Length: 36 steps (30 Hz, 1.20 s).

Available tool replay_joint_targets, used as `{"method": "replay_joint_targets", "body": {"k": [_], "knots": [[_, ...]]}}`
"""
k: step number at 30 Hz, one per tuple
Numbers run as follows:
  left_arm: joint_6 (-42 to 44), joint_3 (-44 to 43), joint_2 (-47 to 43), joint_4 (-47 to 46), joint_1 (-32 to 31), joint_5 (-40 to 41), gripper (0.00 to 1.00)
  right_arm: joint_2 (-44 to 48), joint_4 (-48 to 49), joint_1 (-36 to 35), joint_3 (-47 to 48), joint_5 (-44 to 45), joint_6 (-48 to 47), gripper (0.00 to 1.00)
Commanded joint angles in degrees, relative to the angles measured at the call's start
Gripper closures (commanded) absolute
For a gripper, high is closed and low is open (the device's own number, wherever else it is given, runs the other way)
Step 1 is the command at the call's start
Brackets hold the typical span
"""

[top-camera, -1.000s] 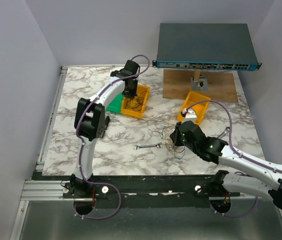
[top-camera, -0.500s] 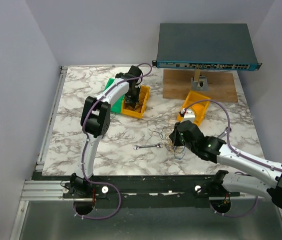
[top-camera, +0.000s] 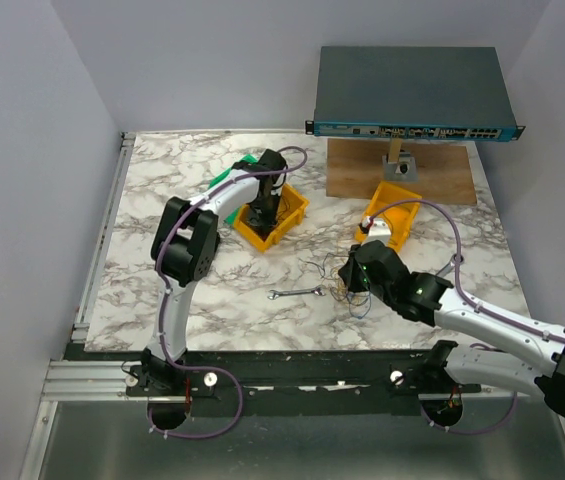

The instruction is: Untangle the cables

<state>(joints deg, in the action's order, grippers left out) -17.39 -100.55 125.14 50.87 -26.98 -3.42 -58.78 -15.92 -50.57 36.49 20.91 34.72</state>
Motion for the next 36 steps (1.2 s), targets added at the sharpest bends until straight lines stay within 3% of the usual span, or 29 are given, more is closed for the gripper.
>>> {"method": "replay_joint_targets", "body": {"k": [1,9,13,16,17,19,22,29,31,36], "knots": [[-0.37,-0.30,-3.79,-2.19,-0.61,1.50,0.76,0.28,0.65,0.06,1.35,-0.74,0.31,0.99],[-0.02,-5.11,-11.60,-3.66,-0.61,2.56,0.46,-2.40,0.33,0.03,3.15,-4.04,-1.63,0.99],[-0.97,1.53,-20.38,-8.34,-0.92,1.39,0.36,-5.83,3.66,0.03,5.19,-14.57,-7.12,0.96],[-2.68,12.93,-29.43,-14.33,-1.72,0.98,0.25,-11.31,3.67,0.05,9.50,-20.43,-10.06,0.76],[-3.35,16.76,-33.41,-16.71,-1.90,0.90,0.23,-12.93,2.78,0.01,10.98,-22.08,-10.31,0.59],[-4.47,24.66,-40.13,-20.45,-2.28,0.50,0.20,-15.14,1.49,0.02,12.60,-21.19,-9.55,0.37],[-6.50,36.26,-49.43,-25.21,-2.72,-0.85,0.18,-14.25,1.14,0.02,11.71,-19.07,-8.13,0.22],[-10.30,55.31,-62.44,-34.56,-8.03,-5.90,0.18,-3.30,-6.31,0.02,4.72,-10.60,-0.64,0.19],[-11.29,58.80,-64.01,-37.92,-9.84,-6.22,0.19,-0.11,-10.61,0.03,3.39,-5.96,2.71,0.14],[-11.00,61.72,-63.18,-46.27,-14.47,-7.54,0.21,0.22,-18.71,0.06,3.33,2.10,9.61,0.16]]}}
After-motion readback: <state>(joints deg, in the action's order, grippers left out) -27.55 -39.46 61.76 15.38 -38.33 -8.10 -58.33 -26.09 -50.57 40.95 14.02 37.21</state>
